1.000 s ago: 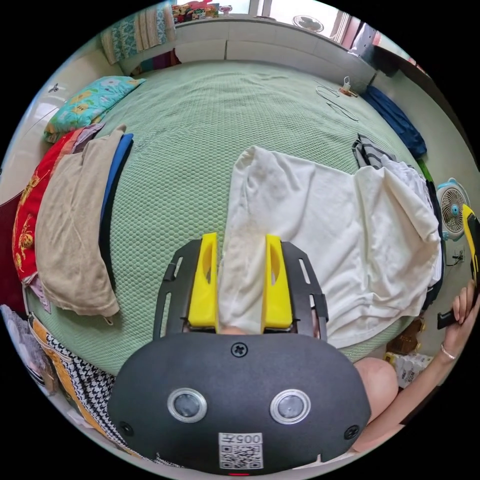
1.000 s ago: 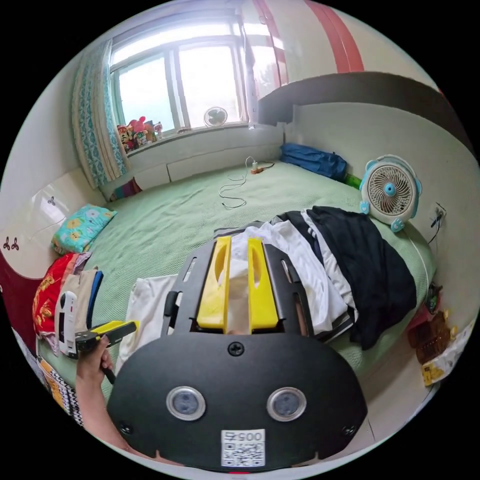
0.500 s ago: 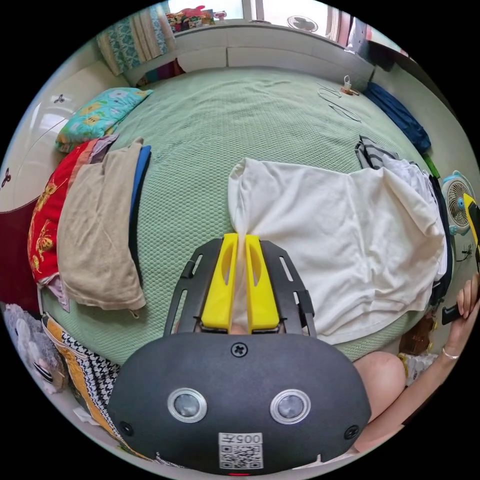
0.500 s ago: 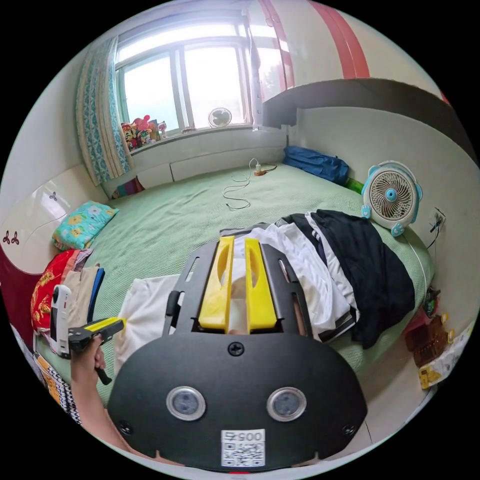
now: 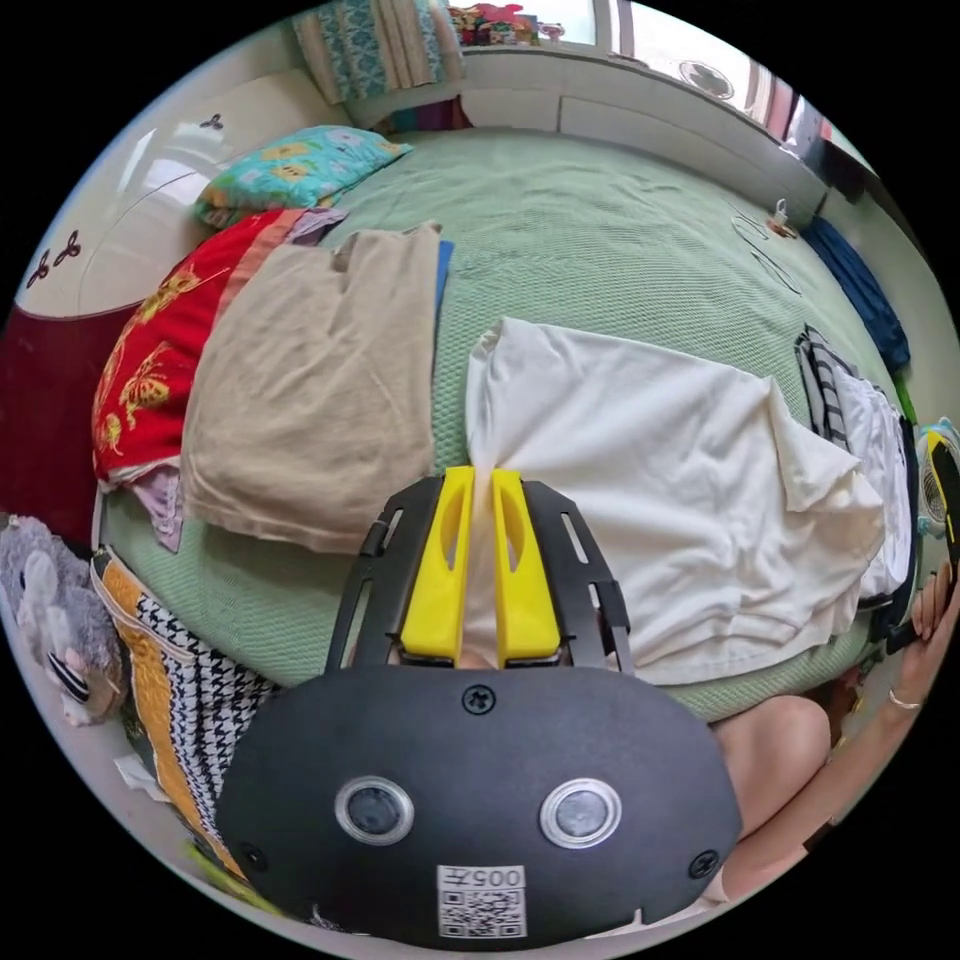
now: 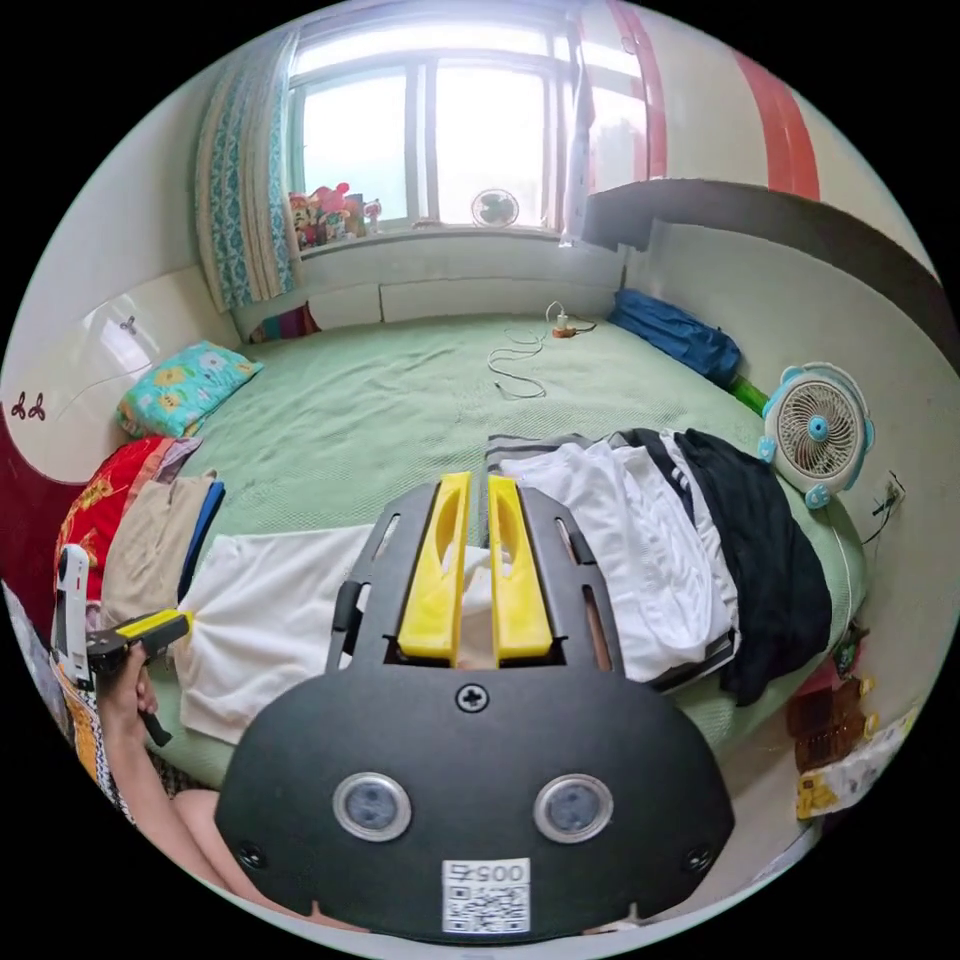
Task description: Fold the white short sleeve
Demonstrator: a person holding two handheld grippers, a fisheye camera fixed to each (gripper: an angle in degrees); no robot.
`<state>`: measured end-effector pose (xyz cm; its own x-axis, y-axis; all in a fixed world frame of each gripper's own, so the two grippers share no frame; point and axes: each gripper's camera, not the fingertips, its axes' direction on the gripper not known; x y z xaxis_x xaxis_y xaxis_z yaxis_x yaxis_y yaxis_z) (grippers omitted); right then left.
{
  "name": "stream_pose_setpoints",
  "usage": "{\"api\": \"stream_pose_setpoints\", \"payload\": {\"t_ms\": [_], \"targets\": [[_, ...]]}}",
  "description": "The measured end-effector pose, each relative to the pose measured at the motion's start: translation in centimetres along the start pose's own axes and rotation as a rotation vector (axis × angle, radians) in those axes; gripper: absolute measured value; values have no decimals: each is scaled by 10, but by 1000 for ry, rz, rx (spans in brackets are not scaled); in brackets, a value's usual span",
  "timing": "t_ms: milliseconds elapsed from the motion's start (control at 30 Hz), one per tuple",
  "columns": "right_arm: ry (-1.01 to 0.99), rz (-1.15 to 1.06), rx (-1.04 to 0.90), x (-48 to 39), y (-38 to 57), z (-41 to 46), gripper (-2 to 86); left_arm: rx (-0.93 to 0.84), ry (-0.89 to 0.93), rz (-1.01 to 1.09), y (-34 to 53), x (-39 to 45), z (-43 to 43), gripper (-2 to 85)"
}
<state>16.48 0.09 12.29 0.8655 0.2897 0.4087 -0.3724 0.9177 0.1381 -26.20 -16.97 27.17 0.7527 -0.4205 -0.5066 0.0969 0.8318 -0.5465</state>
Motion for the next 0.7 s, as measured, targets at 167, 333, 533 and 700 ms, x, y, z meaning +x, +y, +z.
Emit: {"api": "stream_pose_setpoints", "payload": {"t_ms": [167,333,533,700], "targets": [[-233,-166,-290,-20,-7,41,58,211,-78,-109,17,-20,-38,56],[2,-502,-244,-67,3,54,124,150,76,16,5,3,-25,60],[33,-770,-392,-106,24,90,126,119,136,59,-23,18,-12,55],[72,-790,-516,-103,28,124,98,6,247,44,-37,11,10,45]]}}
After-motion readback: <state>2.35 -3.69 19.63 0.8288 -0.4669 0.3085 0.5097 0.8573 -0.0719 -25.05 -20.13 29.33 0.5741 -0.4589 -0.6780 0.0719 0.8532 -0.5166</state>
